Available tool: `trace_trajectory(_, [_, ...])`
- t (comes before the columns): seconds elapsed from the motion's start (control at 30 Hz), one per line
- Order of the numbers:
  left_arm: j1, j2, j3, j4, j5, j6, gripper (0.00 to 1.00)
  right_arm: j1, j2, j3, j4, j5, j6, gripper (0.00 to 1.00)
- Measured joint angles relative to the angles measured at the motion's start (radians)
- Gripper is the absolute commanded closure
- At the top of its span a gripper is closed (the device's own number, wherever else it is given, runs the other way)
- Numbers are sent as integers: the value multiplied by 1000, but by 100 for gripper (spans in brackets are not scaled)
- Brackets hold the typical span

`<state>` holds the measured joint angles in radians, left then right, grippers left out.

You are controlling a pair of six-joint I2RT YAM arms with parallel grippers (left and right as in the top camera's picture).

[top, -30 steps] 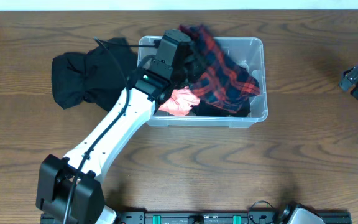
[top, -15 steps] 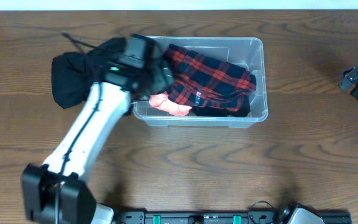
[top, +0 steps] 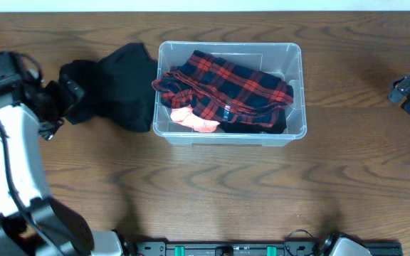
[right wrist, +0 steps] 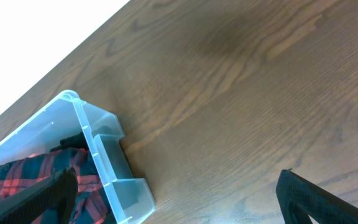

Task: Pack container
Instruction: 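Move the left gripper to the black garment and grasp its edge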

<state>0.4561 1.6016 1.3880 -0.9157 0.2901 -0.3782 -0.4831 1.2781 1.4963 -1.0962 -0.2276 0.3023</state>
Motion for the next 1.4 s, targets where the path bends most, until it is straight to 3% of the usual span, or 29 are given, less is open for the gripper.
trace_trajectory(0.37, [263,266,-2,181,207,139,2,0,0,0,0,0,0,1])
trace_trajectory(0.77, [222,473,-3,327,411,226,1,0,0,0,0,0,0,1])
trace_trajectory(0.9, [209,477,-4,368,436,228,19,0,0,0,0,0,0,1])
trace_trajectory(1.03, [194,477,-4,425,444,241,26,0,0,0,0,0,0,1])
trace_trajectory(1.1, [186,477,-4,444,444,243,39,0,0,0,0,0,0,1])
trace_trajectory(1.13, [182,477,-4,449,444,245,41,0,0,0,0,0,0,1])
trace_trajectory(1.23, [172,477,-4,452,444,248,41,0,0,0,0,0,0,1])
trace_trajectory(1.3, [167,477,-4,447,444,255,27,0,0,0,0,0,0,1])
trace_trajectory(1.4, [156,477,-4,429,443,272,22,0,0,0,0,0,0,1])
